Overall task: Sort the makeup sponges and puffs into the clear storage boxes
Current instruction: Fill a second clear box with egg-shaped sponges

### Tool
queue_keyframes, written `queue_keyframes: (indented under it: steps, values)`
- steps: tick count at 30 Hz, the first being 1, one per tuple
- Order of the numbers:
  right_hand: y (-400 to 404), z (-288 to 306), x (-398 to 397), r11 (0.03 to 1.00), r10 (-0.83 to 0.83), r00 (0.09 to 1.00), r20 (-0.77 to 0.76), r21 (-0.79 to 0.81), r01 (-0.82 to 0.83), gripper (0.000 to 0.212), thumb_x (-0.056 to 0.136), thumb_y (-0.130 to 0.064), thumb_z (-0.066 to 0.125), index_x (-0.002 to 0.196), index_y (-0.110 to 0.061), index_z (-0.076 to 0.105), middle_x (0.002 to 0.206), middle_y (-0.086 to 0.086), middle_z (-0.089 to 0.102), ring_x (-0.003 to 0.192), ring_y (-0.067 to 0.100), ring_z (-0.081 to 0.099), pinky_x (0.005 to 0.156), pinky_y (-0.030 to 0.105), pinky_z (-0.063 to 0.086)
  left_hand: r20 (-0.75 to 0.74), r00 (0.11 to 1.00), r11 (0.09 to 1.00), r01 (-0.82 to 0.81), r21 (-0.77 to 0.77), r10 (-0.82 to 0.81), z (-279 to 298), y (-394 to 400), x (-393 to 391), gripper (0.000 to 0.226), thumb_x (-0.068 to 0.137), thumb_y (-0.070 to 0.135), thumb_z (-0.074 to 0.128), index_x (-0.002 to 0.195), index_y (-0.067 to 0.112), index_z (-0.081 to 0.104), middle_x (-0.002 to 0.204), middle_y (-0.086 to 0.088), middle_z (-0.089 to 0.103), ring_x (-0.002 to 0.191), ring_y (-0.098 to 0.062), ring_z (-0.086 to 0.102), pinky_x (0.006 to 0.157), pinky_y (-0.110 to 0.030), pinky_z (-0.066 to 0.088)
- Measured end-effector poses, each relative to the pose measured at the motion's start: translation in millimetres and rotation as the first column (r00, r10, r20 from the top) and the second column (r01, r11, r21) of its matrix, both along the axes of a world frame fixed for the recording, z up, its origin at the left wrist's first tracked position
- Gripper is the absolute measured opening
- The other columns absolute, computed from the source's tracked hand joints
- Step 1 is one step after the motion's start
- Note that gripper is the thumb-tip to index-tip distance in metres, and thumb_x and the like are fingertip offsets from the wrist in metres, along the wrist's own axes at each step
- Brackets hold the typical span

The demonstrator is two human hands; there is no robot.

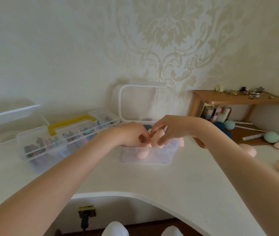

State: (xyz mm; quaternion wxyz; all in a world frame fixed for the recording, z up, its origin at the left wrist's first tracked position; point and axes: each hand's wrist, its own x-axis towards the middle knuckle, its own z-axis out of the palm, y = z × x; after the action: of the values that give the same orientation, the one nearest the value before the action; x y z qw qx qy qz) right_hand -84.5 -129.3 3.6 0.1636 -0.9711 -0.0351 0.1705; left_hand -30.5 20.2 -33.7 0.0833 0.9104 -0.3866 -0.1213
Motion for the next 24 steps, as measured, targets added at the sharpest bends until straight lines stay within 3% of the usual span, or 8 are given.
queue_keyframes:
  steps: [4,8,12,16,21,24]
  values:
    - [-3,-3,2,0.999,-0.041,0.999,0.036,0.023,0.04,0.044,0.079,-0.017,0.069,0.12,-0.024,0.054,0.114,-0.009,0.058,0.095,0.012,0.059,0.076,0.018,0.043,-0.013,1.0,0.999,0.011,0.05,-0.01,1,-3,5,0.01,0.082,0.02,0.052,0.085,0.023,0.062,0.076,0.01,0.056,0.075,-0.016,0.05,0.071,-0.027,0.043]
    - [-3,-6,3,0.999,-0.042,0.997,0.057,0.005,0.042,0.044,0.077,-0.021,0.071,0.117,-0.028,0.055,0.114,-0.01,0.059,0.103,0.015,0.057,0.09,0.03,0.048,-0.031,0.999,0.996,-0.017,0.09,0.02,4,1,8,0.013,0.08,0.02,0.059,0.09,0.016,0.065,0.067,0.011,0.05,0.067,-0.015,0.047,0.065,-0.027,0.042]
    - [4,-8,1,0.999,0.041,0.999,0.028,-0.014,-0.041,0.039,0.077,-0.015,0.068,0.112,-0.031,0.061,0.114,-0.005,0.064,0.106,0.015,0.059,0.097,0.033,0.048,-0.001,1.0,0.995,-0.013,0.101,0.014,7,6,5,0.016,0.083,0.021,0.058,0.097,0.022,0.064,0.085,0.008,0.055,0.08,-0.016,0.053,0.073,-0.029,0.045]
    - [10,-11,0,0.997,0.075,0.997,0.013,0.002,-0.075,0.036,0.08,-0.007,0.063,0.109,-0.027,0.061,0.11,-0.005,0.063,0.108,0.016,0.06,0.094,0.029,0.047,-0.012,1.0,0.998,0.009,0.066,-0.008,9,9,4,0.014,0.083,0.014,0.055,0.088,0.024,0.062,0.084,0.01,0.058,0.08,-0.014,0.055,0.077,-0.031,0.049]
    - [15,-11,0,0.994,0.104,0.994,0.017,-0.034,-0.103,0.037,0.083,-0.01,0.062,0.117,-0.024,0.057,0.117,0.0,0.061,0.109,0.018,0.058,0.091,0.027,0.046,0.024,1.0,0.994,0.017,0.108,-0.02,4,11,7,0.002,0.084,0.025,0.054,0.084,0.026,0.056,0.073,0.014,0.055,0.07,-0.012,0.054,0.067,-0.026,0.045]
    - [13,-12,0,0.995,0.098,0.995,0.023,-0.034,-0.097,0.039,0.084,-0.008,0.06,0.119,-0.023,0.057,0.118,0.003,0.06,0.109,0.02,0.057,0.086,0.024,0.046,0.007,1.0,1.0,-0.005,0.025,0.005,12,15,6,0.019,0.08,0.018,0.058,0.098,0.021,0.061,0.082,0.009,0.06,0.078,-0.017,0.058,0.066,-0.026,0.046]
